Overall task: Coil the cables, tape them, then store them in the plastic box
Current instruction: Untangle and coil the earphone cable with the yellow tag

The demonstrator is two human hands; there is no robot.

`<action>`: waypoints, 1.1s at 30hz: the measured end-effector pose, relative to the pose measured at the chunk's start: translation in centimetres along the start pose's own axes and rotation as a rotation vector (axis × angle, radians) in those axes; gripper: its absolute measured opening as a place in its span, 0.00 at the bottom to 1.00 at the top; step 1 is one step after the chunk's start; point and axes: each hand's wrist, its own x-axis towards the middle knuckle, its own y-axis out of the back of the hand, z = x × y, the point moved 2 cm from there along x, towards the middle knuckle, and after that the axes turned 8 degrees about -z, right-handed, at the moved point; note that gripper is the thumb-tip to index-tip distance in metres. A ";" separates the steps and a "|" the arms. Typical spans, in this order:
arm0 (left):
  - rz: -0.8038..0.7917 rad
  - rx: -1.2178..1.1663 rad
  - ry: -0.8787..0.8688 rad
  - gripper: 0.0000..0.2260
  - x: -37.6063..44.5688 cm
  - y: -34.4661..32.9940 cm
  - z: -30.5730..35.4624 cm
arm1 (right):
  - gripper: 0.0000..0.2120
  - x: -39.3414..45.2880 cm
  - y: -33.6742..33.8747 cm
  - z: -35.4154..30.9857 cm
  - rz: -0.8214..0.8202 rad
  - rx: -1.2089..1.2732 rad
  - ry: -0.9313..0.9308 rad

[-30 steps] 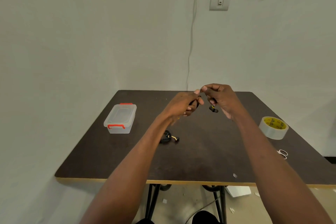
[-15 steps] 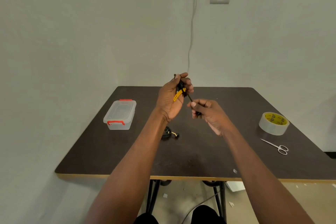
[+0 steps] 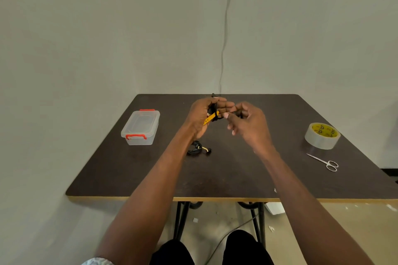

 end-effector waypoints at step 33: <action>-0.043 -0.299 0.121 0.10 -1.2 3.0 -0.8 | 0.11 -0.8 0.9 2.7 -0.382 0.170 -0.401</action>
